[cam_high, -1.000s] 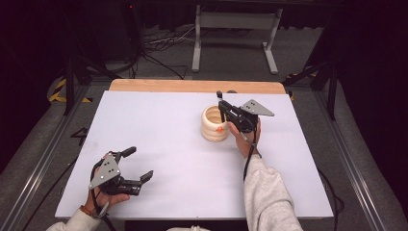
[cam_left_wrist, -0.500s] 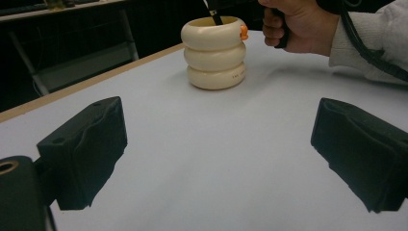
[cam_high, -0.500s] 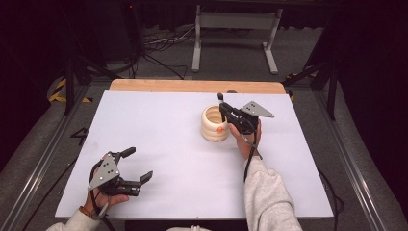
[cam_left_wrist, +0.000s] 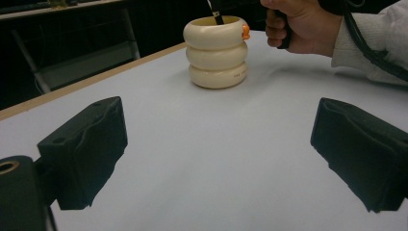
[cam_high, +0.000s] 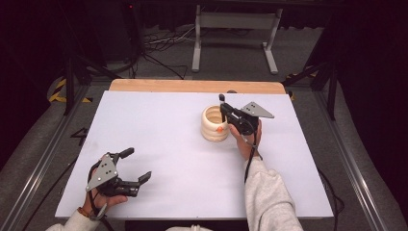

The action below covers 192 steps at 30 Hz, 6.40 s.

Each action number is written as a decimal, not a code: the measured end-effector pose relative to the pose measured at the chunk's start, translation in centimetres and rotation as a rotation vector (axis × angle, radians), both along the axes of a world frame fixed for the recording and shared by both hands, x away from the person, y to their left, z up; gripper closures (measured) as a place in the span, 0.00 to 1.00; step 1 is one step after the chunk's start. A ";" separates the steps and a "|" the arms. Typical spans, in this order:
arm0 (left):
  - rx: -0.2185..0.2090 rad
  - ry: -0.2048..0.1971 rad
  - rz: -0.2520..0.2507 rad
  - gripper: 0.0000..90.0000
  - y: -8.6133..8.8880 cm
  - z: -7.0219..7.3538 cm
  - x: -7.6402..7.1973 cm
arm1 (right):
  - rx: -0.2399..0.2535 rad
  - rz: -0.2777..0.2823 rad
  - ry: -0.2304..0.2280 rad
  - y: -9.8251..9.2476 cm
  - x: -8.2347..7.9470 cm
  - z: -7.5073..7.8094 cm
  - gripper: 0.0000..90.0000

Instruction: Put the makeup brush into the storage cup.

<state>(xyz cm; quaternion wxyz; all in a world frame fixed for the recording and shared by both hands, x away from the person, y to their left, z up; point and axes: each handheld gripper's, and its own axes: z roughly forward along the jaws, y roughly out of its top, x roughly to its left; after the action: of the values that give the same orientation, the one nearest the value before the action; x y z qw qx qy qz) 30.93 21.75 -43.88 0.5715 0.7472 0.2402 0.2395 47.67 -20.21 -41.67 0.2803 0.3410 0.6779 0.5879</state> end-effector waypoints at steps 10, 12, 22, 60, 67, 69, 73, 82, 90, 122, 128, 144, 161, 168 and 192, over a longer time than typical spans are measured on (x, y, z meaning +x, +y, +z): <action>-0.003 0.002 0.010 0.07 0.3 0.0 -0.1 | -0.020 -0.012 -0.008 0.1 -0.2 0.6 0.71; -0.002 0.001 0.009 0.07 0.3 0.0 -0.1 | -0.019 -0.019 -0.011 0.0 -0.3 0.7 0.68; 0.002 0.004 0.008 0.07 0.3 -0.1 -0.2 | -0.049 -0.040 -0.061 -0.7 -0.9 2.6 0.55; 0.020 0.003 0.008 0.07 0.1 -0.2 -0.2 | -0.179 -0.189 -0.148 -0.9 -3.7 5.6 0.13; 0.018 0.004 0.007 0.07 0.1 -0.2 -0.2 | -0.172 -0.186 -0.150 -1.4 -4.1 5.9 0.12; 0.018 0.005 0.006 0.07 0.1 -0.2 -0.2 | -0.171 -0.187 -0.151 -1.5 -4.2 5.9 0.12; 0.023 0.002 0.004 0.07 0.1 -0.2 -0.1 | -0.165 -0.187 -0.154 -1.8 -4.6 5.9 0.12; 0.024 0.007 0.005 0.07 0.0 -0.2 -0.1 | -0.168 -0.187 -0.158 -2.3 -5.4 5.8 0.12; 0.026 0.005 0.005 0.07 0.0 -0.2 -0.1 | -0.187 -0.177 -0.167 -2.6 -6.2 5.6 0.12; 0.026 0.003 0.007 0.07 0.0 -0.2 -0.1 | -0.257 -0.145 -0.206 -3.4 -9.6 5.3 0.11; 0.027 0.004 0.008 0.07 0.0 -0.2 -0.1 | -0.257 -0.144 -0.208 -3.8 -10.0 5.4 0.11; 0.035 0.005 0.003 0.07 -0.1 -0.3 -0.2 | -0.281 -0.127 -0.202 -4.8 -11.4 4.9 0.10; 0.049 0.006 -0.003 0.07 -0.3 -0.4 -0.2 | -0.301 -0.118 -0.193 -6.1 -13.1 4.2 0.10; 0.053 0.006 -0.005 0.07 -0.3 -0.4 -0.2 | -0.319 -0.107 -0.182 -6.5 -13.6 3.6 0.09; 0.049 0.012 -0.007 0.07 -0.4 -0.5 -0.3 | -0.364 -0.053 -0.150 -8.0 -15.2 1.4 0.07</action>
<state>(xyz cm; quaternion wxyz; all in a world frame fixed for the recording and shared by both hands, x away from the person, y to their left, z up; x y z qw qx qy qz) 30.61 21.31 -44.41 0.5523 0.7633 0.2351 0.2389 32.50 -28.25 -40.23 0.4025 0.2575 0.7411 0.4717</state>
